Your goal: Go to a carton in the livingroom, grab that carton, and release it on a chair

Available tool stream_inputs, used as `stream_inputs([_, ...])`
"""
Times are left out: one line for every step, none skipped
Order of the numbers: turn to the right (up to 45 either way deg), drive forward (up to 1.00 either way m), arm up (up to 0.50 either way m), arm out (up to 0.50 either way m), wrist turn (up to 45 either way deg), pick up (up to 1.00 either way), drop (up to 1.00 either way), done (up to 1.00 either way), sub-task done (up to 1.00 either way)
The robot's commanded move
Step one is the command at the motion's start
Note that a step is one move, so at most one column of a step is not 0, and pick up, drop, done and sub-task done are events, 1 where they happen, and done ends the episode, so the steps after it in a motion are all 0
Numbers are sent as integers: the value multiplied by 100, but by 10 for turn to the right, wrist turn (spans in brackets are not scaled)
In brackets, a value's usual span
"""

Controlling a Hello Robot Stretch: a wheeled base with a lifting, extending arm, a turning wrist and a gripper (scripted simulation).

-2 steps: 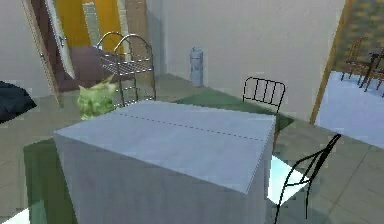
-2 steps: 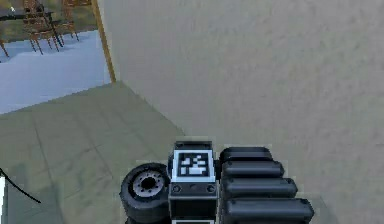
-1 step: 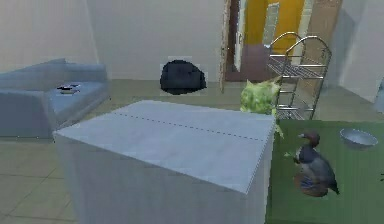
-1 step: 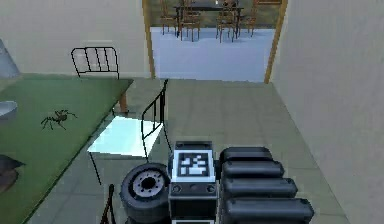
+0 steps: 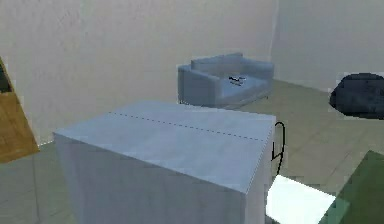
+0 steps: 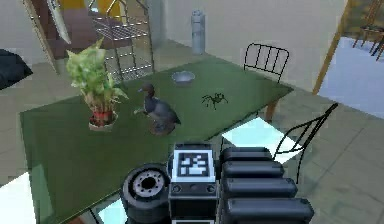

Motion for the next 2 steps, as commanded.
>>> stream_inputs([-360,0,0,0,0,0,0,0,0])
stream_inputs([0,0,0,34,0,0,0,0,0])
